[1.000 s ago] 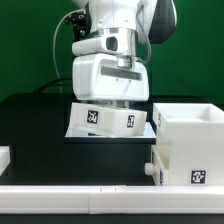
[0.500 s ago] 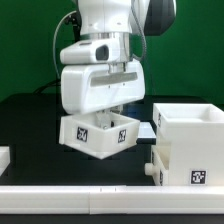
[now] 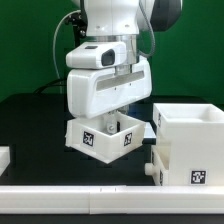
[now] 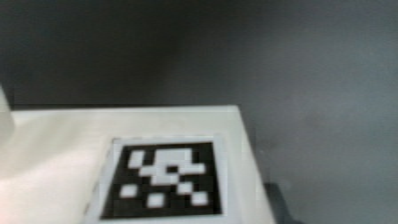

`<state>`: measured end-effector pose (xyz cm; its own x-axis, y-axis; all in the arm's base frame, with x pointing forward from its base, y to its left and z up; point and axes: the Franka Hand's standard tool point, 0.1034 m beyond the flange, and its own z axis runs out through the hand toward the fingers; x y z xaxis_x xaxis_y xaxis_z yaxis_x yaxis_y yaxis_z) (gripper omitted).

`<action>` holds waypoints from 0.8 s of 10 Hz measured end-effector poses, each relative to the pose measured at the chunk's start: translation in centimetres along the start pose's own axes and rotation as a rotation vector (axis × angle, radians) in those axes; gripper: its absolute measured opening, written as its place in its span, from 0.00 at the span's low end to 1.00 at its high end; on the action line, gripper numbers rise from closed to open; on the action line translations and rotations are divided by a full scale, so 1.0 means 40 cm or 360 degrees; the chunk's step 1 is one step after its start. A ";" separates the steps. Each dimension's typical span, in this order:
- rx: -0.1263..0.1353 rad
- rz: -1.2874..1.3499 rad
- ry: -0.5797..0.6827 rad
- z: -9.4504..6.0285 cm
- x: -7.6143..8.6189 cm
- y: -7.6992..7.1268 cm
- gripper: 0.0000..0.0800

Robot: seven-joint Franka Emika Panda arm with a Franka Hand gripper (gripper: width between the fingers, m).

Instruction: Assemble drawer

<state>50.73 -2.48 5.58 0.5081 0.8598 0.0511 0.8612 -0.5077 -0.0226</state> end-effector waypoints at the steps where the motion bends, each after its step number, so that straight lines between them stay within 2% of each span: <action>1: 0.0069 -0.0161 -0.0024 0.000 -0.013 0.019 0.05; 2: 0.0108 -0.0256 -0.0044 -0.007 0.006 0.033 0.05; 3: 0.0107 -0.0285 -0.0037 -0.012 0.018 0.038 0.05; 7: 0.0118 -0.0318 -0.0041 -0.007 0.007 0.038 0.05; 8: 0.0135 -0.0509 -0.0029 -0.012 -0.007 0.056 0.05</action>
Offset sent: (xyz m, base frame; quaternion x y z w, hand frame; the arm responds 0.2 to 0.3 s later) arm 0.0000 0.0000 0.0000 0.0000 0.0000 0.0000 1.0000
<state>52.52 -3.87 5.99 0.2113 0.9761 0.0512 0.9743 -0.2061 -0.0913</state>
